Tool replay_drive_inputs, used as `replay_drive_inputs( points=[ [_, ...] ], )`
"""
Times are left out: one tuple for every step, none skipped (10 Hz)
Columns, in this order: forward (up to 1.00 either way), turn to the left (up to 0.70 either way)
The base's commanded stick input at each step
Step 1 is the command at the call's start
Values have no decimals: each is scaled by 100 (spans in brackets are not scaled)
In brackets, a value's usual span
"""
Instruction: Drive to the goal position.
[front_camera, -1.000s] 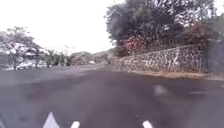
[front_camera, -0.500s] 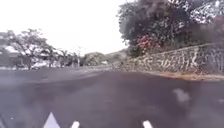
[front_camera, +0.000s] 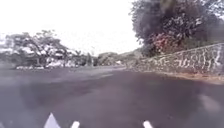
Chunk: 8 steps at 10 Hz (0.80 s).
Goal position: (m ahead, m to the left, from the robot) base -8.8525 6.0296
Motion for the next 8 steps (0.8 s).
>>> replay_drive_inputs(
  points=[
    [70,35],
    [70,35],
    [70,35],
    [70,35],
    [70,35],
    [70,35],
    [70,35],
    [70,35]
  ],
)
